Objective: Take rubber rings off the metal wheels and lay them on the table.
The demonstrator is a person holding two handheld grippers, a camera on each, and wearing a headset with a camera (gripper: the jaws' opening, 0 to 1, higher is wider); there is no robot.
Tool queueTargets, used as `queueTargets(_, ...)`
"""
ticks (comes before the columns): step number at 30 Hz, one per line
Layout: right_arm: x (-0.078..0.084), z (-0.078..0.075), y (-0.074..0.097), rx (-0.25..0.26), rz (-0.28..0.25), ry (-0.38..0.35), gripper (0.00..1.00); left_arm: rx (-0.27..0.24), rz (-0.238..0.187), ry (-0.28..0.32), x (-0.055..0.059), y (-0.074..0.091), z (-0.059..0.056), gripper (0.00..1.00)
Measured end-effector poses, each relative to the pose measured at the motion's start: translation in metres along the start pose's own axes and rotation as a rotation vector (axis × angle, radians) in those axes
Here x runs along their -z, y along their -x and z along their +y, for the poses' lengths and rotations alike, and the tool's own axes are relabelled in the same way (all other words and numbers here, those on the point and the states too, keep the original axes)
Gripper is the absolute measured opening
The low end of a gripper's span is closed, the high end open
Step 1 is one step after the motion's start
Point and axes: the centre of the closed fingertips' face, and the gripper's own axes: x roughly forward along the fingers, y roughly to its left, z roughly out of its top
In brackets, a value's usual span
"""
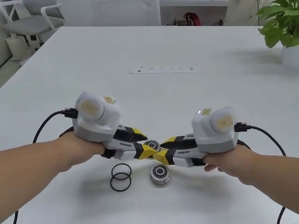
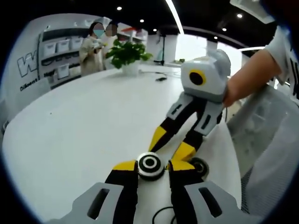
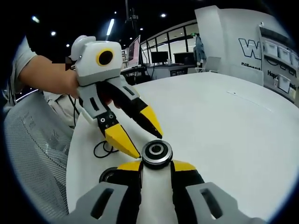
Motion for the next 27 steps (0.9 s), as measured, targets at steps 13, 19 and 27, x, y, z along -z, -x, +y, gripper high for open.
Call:
queueTargets(13, -0.0007, -0.0009, 0.0004, 0.002, -0.008, -0.003, 0.2, -0.028, 0.033, -0.069, 0.0034, -0.0061, 0.0031, 0.16)
queueTargets(19, -0.0023, -0.0012, -0.002, 0.006, -0.011, 0.005, 0.21, -0.043, 0.038, -0.092, 0.0036, -0.0065, 0.004, 0.15)
queueTargets(27, -0.0028, -0.002, -0.0048, 0.01, -0.006, 0.03, 0.22, -0.047, 0.052, -0.108, 0.0017, -0.0025, 0.0033, 0.14)
